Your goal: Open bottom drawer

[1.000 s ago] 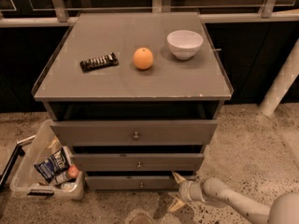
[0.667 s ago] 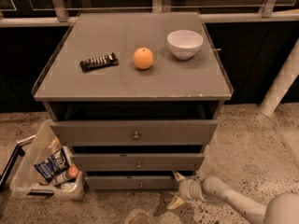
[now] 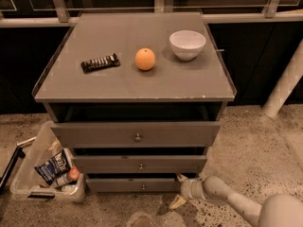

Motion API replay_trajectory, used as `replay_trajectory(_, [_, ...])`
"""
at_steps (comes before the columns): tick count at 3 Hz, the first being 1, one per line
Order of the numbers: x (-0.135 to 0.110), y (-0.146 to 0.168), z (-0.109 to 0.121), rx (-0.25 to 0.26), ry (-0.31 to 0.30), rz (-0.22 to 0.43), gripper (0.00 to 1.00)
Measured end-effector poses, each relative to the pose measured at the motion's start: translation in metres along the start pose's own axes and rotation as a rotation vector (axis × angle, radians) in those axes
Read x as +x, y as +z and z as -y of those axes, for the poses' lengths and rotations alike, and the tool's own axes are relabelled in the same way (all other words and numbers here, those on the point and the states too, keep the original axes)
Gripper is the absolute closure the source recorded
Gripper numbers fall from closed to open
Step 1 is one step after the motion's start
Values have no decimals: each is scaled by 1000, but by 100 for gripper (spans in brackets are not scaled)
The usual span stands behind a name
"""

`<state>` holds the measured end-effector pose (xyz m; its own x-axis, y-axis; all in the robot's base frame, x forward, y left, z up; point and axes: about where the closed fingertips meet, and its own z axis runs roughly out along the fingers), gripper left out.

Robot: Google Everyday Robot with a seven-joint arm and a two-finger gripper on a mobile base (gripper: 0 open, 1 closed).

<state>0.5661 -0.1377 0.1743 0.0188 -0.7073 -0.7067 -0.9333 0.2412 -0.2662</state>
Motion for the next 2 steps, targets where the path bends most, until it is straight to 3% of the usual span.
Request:
replay_trajectory(1, [2, 6, 10, 4, 1, 0, 0])
replay_trajectory(2, [3, 6, 11, 5, 1, -1, 17])
